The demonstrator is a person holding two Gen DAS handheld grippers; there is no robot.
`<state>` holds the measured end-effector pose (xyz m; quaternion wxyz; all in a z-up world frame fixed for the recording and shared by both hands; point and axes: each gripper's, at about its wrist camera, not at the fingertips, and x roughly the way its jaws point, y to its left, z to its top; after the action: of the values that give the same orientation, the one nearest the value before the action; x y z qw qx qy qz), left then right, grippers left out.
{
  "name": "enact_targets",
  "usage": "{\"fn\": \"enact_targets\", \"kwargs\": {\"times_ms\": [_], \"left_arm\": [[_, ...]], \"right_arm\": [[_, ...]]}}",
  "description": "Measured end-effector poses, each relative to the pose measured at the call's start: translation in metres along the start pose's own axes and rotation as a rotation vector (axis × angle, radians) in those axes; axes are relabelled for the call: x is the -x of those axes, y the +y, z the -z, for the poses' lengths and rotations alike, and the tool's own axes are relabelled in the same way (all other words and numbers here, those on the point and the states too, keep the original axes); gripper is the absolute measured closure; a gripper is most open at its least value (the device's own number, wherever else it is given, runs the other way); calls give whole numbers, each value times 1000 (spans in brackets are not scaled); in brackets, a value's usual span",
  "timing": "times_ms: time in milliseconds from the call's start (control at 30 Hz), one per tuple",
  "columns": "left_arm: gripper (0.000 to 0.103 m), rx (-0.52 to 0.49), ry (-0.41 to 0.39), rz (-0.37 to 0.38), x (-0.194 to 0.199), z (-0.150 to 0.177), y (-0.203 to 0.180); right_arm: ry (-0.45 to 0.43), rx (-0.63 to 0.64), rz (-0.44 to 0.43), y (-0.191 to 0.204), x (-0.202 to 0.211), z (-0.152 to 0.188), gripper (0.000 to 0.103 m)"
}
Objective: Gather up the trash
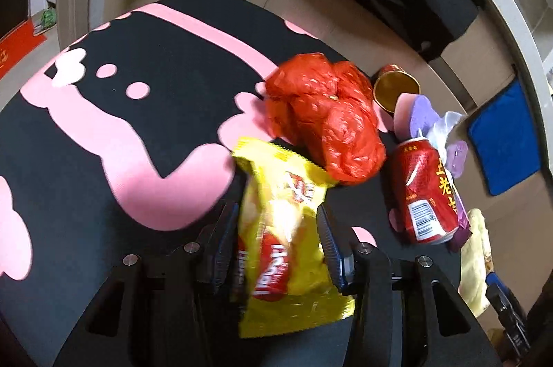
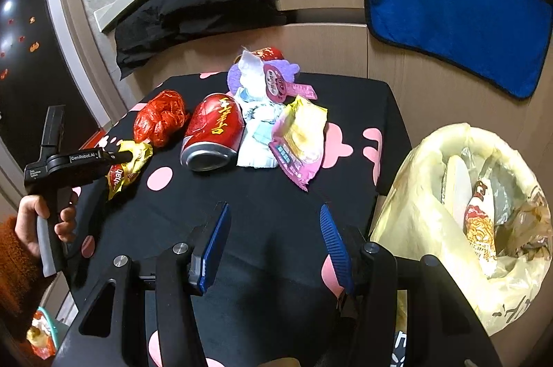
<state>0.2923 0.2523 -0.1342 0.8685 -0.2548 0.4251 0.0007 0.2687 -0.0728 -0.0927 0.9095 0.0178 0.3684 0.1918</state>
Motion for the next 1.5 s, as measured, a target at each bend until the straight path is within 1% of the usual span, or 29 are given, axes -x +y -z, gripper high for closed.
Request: {"fn": "enact_targets", "kwargs": {"times_ms": [33, 67, 100, 233, 367, 433, 500, 600, 700, 800, 833, 900, 967, 1067, 1167, 1233, 1300, 1333, 1400, 1500], "left_arm": [[69, -10, -12, -6, 0, 1, -4], [88, -28, -11, -13, 0, 2, -8], [91, -42, -6, -13, 0, 3, -12], [91, -92, -25, 6, 13, 15, -30], [91, -116, -62, 49, 36, 24, -37], [91, -112, -96, 48, 50, 24, -34], [91, -92, -119, 54, 60, 23, -26], [91, -67, -121, 75, 68, 22, -13], [91, -48, -121, 78, 74, 22, 1], [91, -20, -122, 82, 76, 23, 13], [91, -10, -121, 80, 75, 23, 17], [91, 6, -114, 80, 74, 24, 23], [91, 17, -105, 78, 71, 24, 28], [91, 30, -91, 78, 67, 26, 32], [91, 41, -81, 84, 64, 26, 35], [91, 43, -79, 82, 64, 27, 35], [91, 42, -78, 82, 63, 26, 34], [91, 40, -78, 82, 63, 26, 33], [91, 33, -80, 87, 63, 25, 29], [91, 7, -97, 92, 66, 24, 19]], "right_arm": [[2, 2, -5, 1, -1, 0, 52], [4, 10, -14, 3, -2, -2, 52], [4, 18, -22, 5, -3, -4, 52], [-3, 74, -52, 21, -11, -20, 52], [-22, 141, -81, 43, -31, -51, 52], [-21, 166, -91, 54, -45, -64, 52], [2, 177, -94, 62, -64, -74, 52], [37, 166, -84, 68, -92, -83, 52], [54, 178, -35, 76, -113, -86, 52], [86, 158, -36, 81, -130, -86, 51], [85, 152, -43, 82, -133, -85, 50], [71, 144, -55, 87, -134, -82, 42], [78, 149, -71, 92, -139, -78, 41], [135, 124, -143, 96, -152, -73, 41], [142, 123, -147, 102, -159, -71, 41], [131, 147, -138, 107, -160, -71, 42], [123, 183, -141, 113, -159, -71, 53], [121, 202, -137, 115, -158, -71, 55], [113, 242, -99, 120, -153, -71, 56], [81, 260, -94, 118, -136, -71, 56]]}}
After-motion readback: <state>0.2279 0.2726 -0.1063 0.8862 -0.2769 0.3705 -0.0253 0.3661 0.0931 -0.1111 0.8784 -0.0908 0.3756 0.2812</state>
